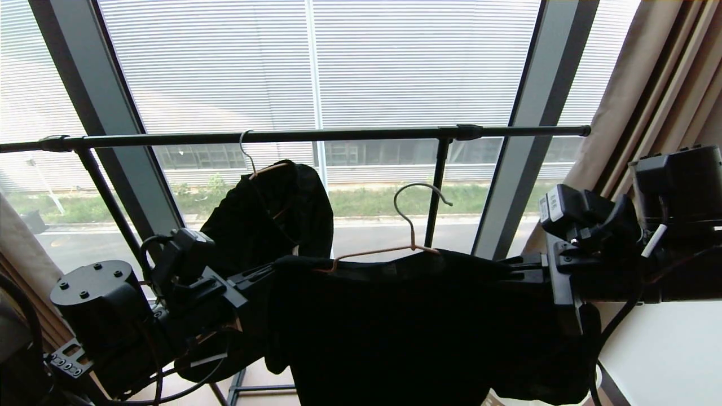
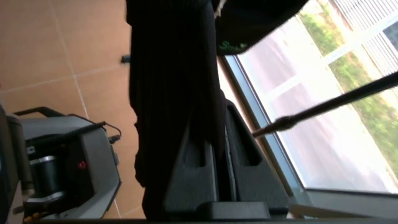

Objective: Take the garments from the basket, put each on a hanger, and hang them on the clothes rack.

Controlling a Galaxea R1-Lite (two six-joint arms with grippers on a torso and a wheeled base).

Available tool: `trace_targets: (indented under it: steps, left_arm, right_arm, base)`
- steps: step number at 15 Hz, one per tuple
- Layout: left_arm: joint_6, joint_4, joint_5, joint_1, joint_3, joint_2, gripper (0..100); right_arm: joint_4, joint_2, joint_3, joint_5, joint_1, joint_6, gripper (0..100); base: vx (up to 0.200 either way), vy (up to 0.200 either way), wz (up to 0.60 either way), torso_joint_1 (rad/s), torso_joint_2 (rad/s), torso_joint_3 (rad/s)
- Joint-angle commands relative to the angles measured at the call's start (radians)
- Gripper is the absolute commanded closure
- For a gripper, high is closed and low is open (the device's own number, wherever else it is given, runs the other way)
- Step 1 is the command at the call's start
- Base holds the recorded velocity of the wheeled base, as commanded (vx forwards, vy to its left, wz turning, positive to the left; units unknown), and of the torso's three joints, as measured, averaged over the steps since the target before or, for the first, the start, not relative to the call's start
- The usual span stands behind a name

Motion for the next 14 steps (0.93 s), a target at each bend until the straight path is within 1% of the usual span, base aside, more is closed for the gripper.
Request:
trace_targets:
  steps: [1,3,6,7,9,12,14]
  left_arm:
    - [0.005,-0.001,-0.001,0.011,-0.006,0.015,100]
    - [0.025,-0.001,-0.001,0.008,-0.004,0.015,100]
    - [0.028,-0.001,-0.036,-0.001,0.011,0.004,100]
    - [0.028,-0.001,-0.04,-0.015,0.017,-0.01,100]
    - [0.028,-0.001,-0.04,-0.039,0.026,-0.018,100]
    - [0.026,-0.001,-0.04,-0.065,0.026,-0.034,100]
    - [0.026,-0.001,-0.04,-0.082,0.02,-0.039,100]
  right_arm:
    - [0.006,-0.016,-0.003,0.021,-0.028,0.009,100]
    - [0.006,-0.006,-0.005,0.021,-0.023,0.011,100]
    - [-0.003,0.061,-0.019,0.012,0.01,0.018,100]
    - [-0.003,0.083,-0.022,0.012,0.012,0.02,100]
    - [-0.005,0.11,-0.022,0.012,0.041,0.026,100]
    - [-0.007,0.138,-0.022,0.015,0.05,0.027,100]
    - [-0.063,0.169,-0.003,0.019,0.079,0.058,100]
  base:
    - [0.0,0.0,0.0,0.0,0.0,0.0]
    - [0.0,0.0,0.0,0.0,0.0,0.0]
    - [0.0,0.0,0.0,0.0,0.0,0.0]
    - [0.0,0.0,0.0,0.0,0.0,0.0]
    - [0.0,0.0,0.0,0.0,0.0,0.0]
    - [0.0,0.0,0.0,0.0,0.0,0.0]
    - [0.0,0.0,0.0,0.0,0.0,0.0]
